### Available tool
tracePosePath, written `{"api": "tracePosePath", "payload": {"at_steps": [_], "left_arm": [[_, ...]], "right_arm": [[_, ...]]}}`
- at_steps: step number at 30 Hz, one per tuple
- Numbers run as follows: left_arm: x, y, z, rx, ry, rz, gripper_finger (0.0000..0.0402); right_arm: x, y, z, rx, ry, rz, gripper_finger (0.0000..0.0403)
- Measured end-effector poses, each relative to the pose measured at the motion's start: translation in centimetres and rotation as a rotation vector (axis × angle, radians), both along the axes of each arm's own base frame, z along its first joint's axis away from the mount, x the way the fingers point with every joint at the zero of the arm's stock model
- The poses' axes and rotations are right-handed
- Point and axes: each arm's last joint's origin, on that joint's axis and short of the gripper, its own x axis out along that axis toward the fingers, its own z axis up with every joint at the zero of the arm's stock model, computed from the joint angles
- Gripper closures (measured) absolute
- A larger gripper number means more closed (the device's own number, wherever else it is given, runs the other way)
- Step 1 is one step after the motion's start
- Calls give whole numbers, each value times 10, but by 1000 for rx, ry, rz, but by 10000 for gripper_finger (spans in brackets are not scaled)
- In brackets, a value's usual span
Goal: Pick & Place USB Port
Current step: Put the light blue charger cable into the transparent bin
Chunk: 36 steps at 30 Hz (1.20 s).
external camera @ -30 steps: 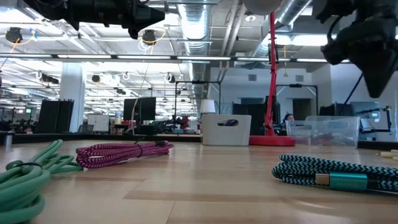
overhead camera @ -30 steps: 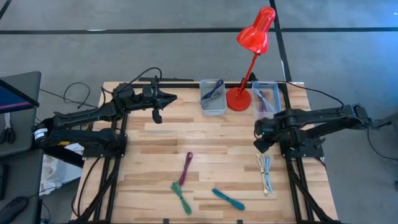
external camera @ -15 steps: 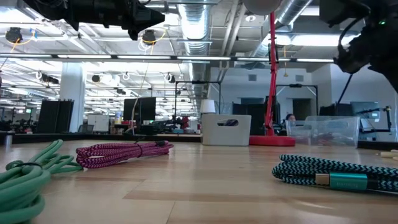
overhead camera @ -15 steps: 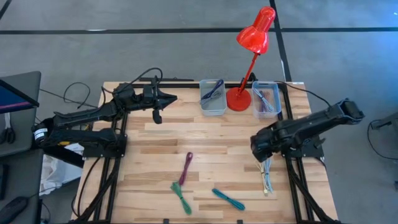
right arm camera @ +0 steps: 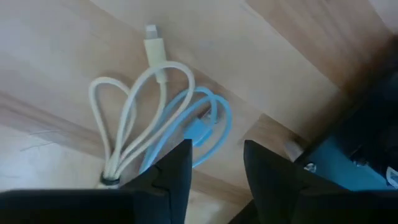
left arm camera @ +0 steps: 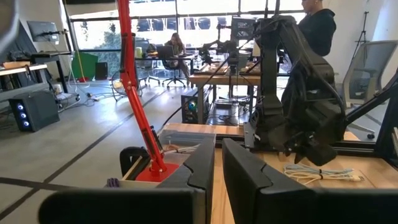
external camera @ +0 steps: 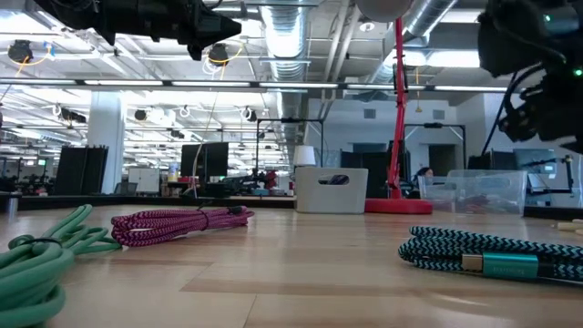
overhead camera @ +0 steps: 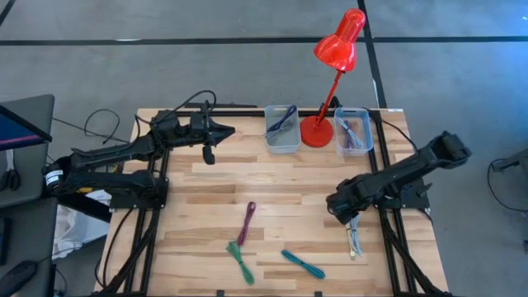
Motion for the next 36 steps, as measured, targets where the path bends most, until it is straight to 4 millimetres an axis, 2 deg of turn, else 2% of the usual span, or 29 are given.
{"api": "tracePosePath", "payload": {"at_steps": [6,11,25,29,34,36], "left_arm": [[0,0,0,0,1,0,369],[0,0,0,0,1,0,369],[0,0,0,0,1,0,369],[0,0,0,-1,1,0,369],[0,0,0,0,1,0,369],[0,0,0,-1,1,0,369]], "right_arm": [[3,2,-5,5,-41,11,289],[6,2,-7,-7,-73,16,295],[14,6,-33,-21,55,101,302],[14,6,-35,-25,70,101,330],[13,6,-35,-25,80,126,393],[13,6,-35,-28,81,132,395]]}}
